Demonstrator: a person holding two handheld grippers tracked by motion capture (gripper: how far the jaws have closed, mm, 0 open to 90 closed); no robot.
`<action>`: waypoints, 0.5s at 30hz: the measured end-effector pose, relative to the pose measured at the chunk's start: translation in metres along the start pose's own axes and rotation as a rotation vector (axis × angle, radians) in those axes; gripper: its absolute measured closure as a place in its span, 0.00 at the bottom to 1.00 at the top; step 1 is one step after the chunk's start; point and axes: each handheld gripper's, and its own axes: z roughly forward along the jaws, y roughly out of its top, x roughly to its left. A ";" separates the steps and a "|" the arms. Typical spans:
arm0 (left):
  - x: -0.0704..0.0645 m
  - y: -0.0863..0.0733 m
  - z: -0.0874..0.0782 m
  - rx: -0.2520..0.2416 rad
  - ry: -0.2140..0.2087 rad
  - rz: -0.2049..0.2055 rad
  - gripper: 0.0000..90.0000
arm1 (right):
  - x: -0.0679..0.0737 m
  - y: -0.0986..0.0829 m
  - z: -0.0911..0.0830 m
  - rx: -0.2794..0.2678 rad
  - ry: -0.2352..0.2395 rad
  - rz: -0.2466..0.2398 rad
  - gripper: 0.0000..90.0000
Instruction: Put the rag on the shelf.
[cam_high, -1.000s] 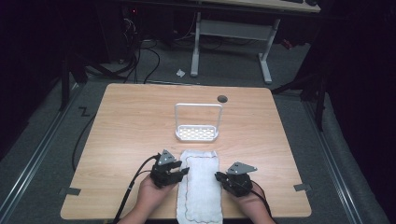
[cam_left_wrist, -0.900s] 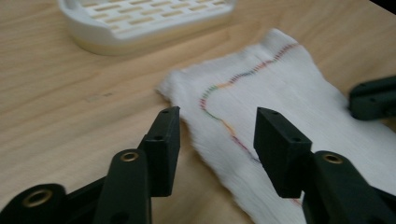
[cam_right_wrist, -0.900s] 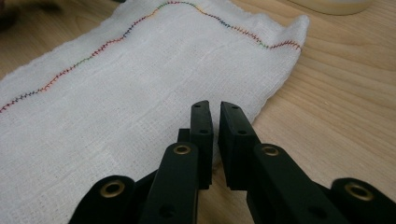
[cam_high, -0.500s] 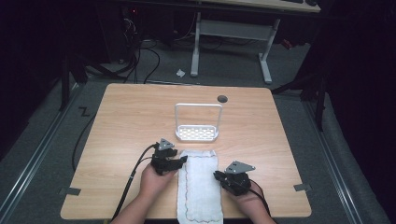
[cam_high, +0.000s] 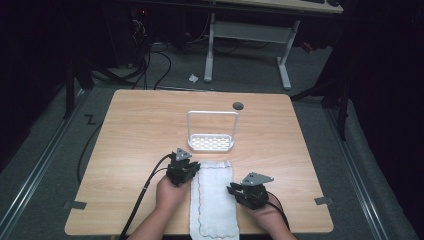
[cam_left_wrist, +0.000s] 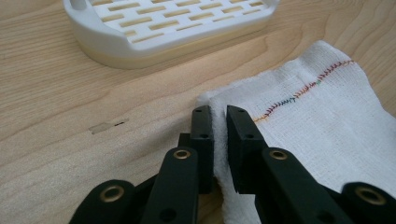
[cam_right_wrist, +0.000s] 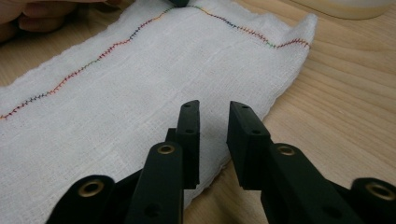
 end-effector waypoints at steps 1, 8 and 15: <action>0.000 0.000 0.000 0.000 0.000 -0.001 0.91 | 0.001 0.000 0.000 -0.003 0.002 0.002 0.78; 0.002 -0.001 -0.002 0.003 -0.007 -0.013 0.91 | 0.002 0.014 -0.001 -0.052 -0.061 0.037 0.66; 0.003 -0.001 -0.002 0.002 -0.008 -0.018 0.91 | -0.025 0.041 0.019 -0.059 -0.145 0.124 0.72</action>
